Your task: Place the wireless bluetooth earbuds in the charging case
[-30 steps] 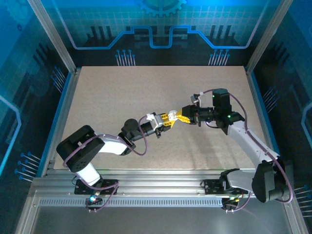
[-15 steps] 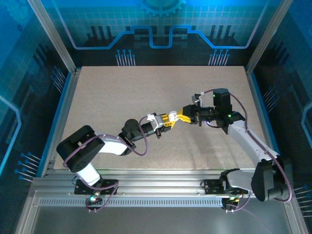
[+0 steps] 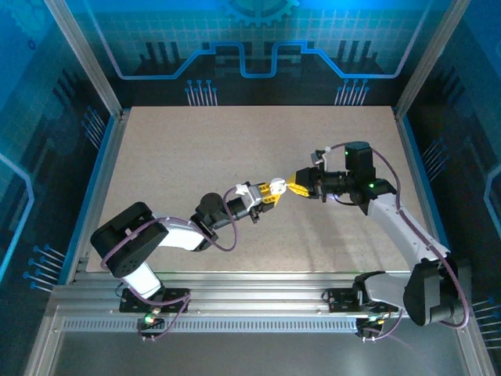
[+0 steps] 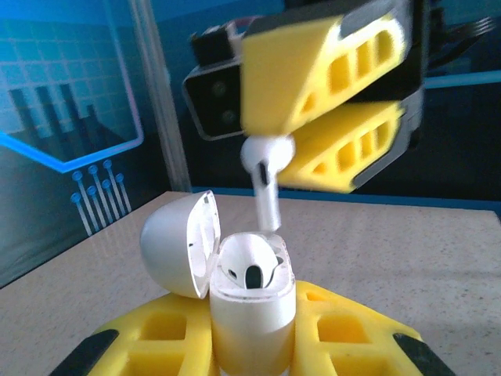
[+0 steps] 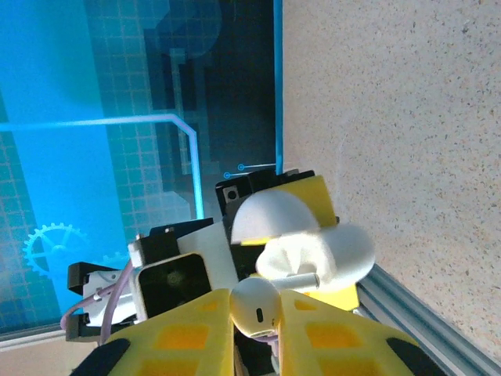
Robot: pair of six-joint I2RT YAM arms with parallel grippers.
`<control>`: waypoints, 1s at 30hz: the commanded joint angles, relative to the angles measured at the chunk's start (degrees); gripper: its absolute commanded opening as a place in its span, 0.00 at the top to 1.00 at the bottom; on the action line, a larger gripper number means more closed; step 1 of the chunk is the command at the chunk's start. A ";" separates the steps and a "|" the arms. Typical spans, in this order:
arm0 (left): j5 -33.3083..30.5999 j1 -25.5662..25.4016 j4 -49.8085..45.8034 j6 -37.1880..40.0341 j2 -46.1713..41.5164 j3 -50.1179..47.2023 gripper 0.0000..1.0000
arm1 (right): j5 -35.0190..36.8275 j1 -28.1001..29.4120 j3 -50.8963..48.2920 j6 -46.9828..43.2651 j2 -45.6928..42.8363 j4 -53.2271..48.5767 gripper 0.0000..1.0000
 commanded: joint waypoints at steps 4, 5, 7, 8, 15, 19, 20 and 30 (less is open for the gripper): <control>-7.93 -0.04 2.65 0.12 -2.94 -4.30 0.90 | 1.97 -1.20 1.60 -4.59 0.25 -7.50 0.81; -8.41 -0.03 2.50 0.35 -3.21 -4.84 0.90 | 2.28 -1.12 1.75 -4.89 0.75 -7.69 0.81; -9.07 0.03 2.03 0.70 -3.94 -5.90 0.90 | 4.36 -1.13 2.48 -6.83 2.22 -10.30 0.81; -9.17 0.05 1.58 0.91 -4.32 -6.22 0.90 | 5.80 -1.16 3.17 -8.49 3.05 -12.98 0.81; -10.31 -0.05 -1.68 1.70 -5.91 -6.67 0.90 | 18.52 -0.78 4.08 -13.35 10.79 -21.12 0.82; -11.06 -0.06 -2.35 2.26 -6.41 -7.02 0.89 | 23.37 0.24 5.43 -14.55 16.43 -22.78 0.83; -11.26 -0.06 -2.66 2.39 -6.56 -7.11 0.89 | 24.11 0.51 5.78 -14.76 17.42 -22.93 0.83; -12.25 0.03 -4.02 3.21 -7.67 -7.81 0.89 | 30.07 2.55 12.13 -17.67 28.98 -27.53 0.83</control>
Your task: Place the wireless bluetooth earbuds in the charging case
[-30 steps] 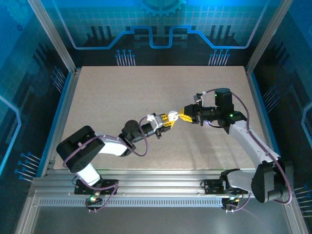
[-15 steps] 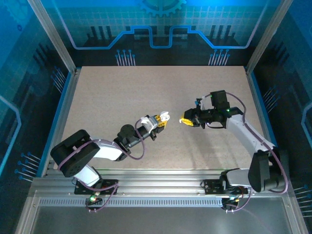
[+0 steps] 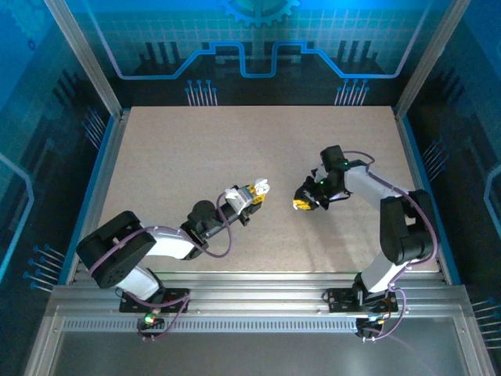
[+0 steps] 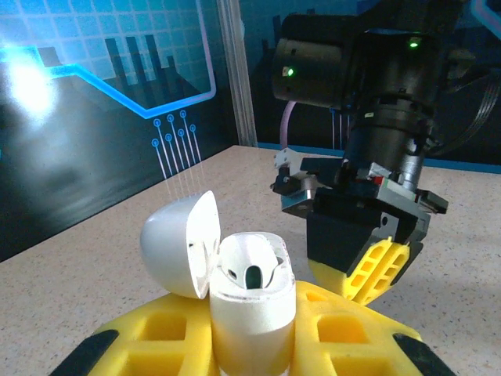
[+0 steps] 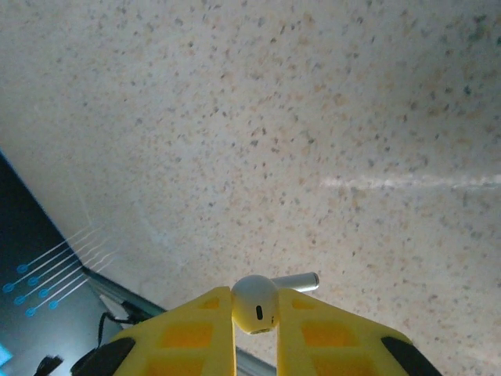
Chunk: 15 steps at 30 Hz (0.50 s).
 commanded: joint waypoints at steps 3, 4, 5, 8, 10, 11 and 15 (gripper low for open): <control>-1.25 0.03 0.21 1.30 -1.28 -1.05 0.89 | 3.07 1.54 3.29 -2.26 5.26 -3.52 0.83; -1.31 0.00 0.20 1.34 -1.26 -1.06 0.89 | 3.26 1.59 3.57 -2.30 6.00 -3.44 0.83; -1.38 -0.04 0.18 1.36 -1.24 -1.06 0.89 | 3.38 1.76 3.78 -2.27 6.74 -3.28 0.83; -1.57 0.03 0.09 1.51 -1.24 -1.14 0.89 | 3.56 2.15 4.41 -2.26 8.84 -2.98 0.82; -1.67 -0.02 0.07 1.67 -1.24 -1.24 0.89 | 4.11 2.30 4.83 -2.50 10.09 -3.05 0.82; -1.72 0.04 0.08 1.73 -1.17 -1.23 0.89 | 4.10 2.30 5.06 -2.54 10.70 -2.97 0.82; -1.94 0.00 0.03 1.90 -1.39 -1.46 0.89 | 4.43 2.39 6.02 -2.92 12.74 -3.14 0.80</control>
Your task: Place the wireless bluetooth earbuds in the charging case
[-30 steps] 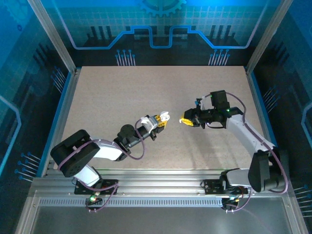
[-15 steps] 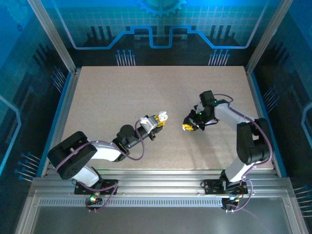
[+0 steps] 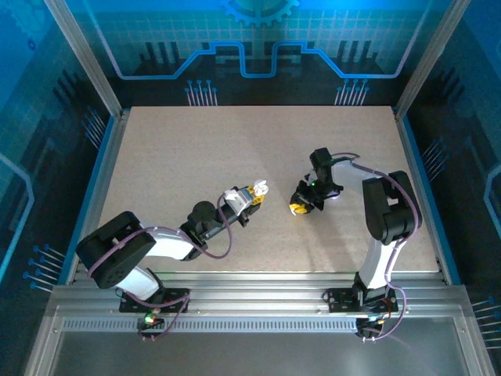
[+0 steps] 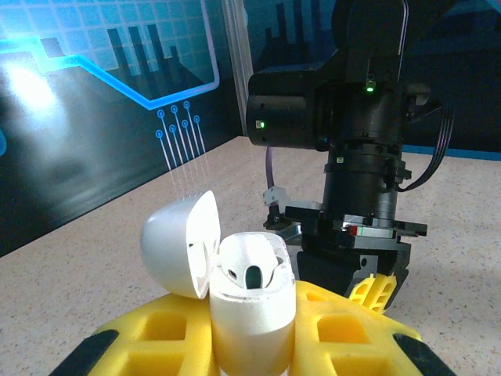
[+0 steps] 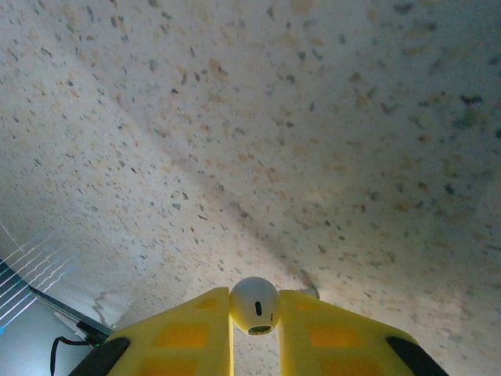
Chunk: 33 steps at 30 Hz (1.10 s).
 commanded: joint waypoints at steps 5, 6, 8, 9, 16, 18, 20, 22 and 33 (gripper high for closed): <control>-1.33 0.00 0.57 1.37 -1.41 -0.93 0.89 | 1.11 0.60 2.88 -1.38 3.18 -2.18 0.75; -1.41 0.01 0.44 1.41 -1.50 -0.95 0.89 | 1.17 0.60 3.20 -1.51 3.17 -2.36 0.75; -1.42 0.02 -0.20 1.56 -1.78 -0.87 0.89 | 1.49 0.62 3.82 -1.67 2.64 -3.10 0.74; -1.48 0.04 -0.51 1.59 -2.10 -0.80 0.89 | 1.59 0.60 4.12 -1.87 2.26 -3.67 0.73; -1.69 0.11 -4.79 2.44 -5.33 -0.60 0.89 | 7.44 1.73 9.62 -10.49 -2.48 -13.87 0.66; -1.81 0.07 -6.84 2.72 -6.82 -0.69 0.89 | 11.94 3.38 13.22 -16.90 -3.09 -19.28 0.64; -2.00 0.06 -8.85 2.74 -8.29 -0.73 0.89 | 16.25 5.15 16.15 -23.70 -2.43 -23.61 0.64; -2.06 0.08 -10.90 2.65 -9.87 -0.95 0.89 | 20.17 7.17 17.69 -29.31 -1.17 -26.36 0.64; -2.91 0.08 -21.26 2.37 -17.89 -1.66 0.89 | 27.32 11.80 22.54 -38.63 7.41 -26.87 0.58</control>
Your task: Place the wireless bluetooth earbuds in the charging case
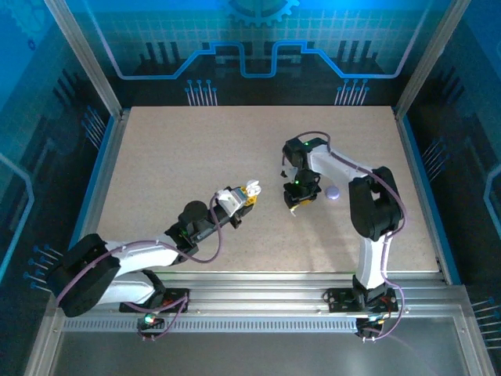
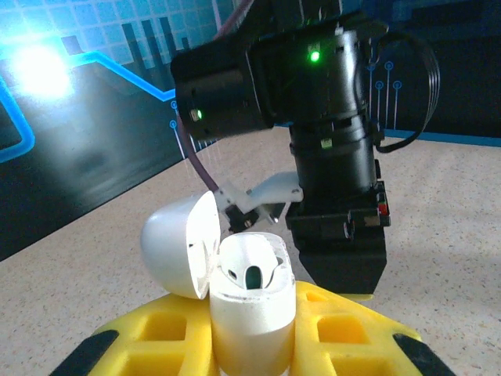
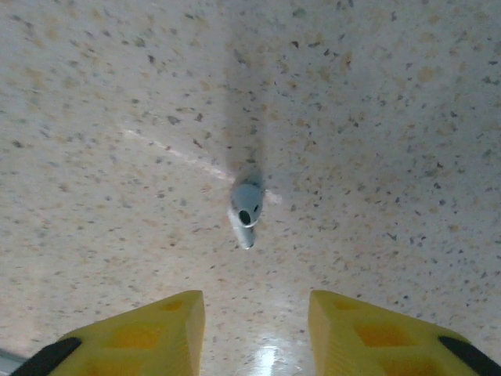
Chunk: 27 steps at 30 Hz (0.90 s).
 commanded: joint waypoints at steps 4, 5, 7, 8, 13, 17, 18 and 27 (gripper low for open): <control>-1.60 0.10 -4.89 0.86 -3.51 -0.88 0.89 | 1.43 1.98 3.57 -4.45 3.74 -0.71 0.56; -1.66 0.13 -5.17 0.86 -3.75 -0.91 0.89 | 0.78 2.08 3.78 -4.38 4.19 -0.39 0.56; -1.75 0.13 -5.74 0.90 -4.14 -0.93 0.89 | 0.14 2.21 3.88 -4.37 4.95 0.29 0.56; -1.80 0.05 -5.89 0.95 -4.32 -0.93 0.89 | 0.14 2.31 4.08 -4.36 5.39 0.40 0.56; -1.98 0.05 -6.61 1.08 -4.75 -0.85 0.89 | 0.97 2.79 4.85 -4.66 7.33 0.34 0.61; -2.06 0.14 -6.87 1.04 -4.66 -0.76 0.89 | 1.52 3.11 4.84 -4.75 8.42 0.56 0.63; -2.06 0.10 -6.91 1.04 -4.61 -0.76 0.89 | 1.71 3.20 4.81 -4.80 8.69 0.67 0.63; -1.84 0.10 -7.05 1.04 -4.25 -0.41 0.89 | 3.82 3.75 4.13 -4.76 9.94 0.85 0.69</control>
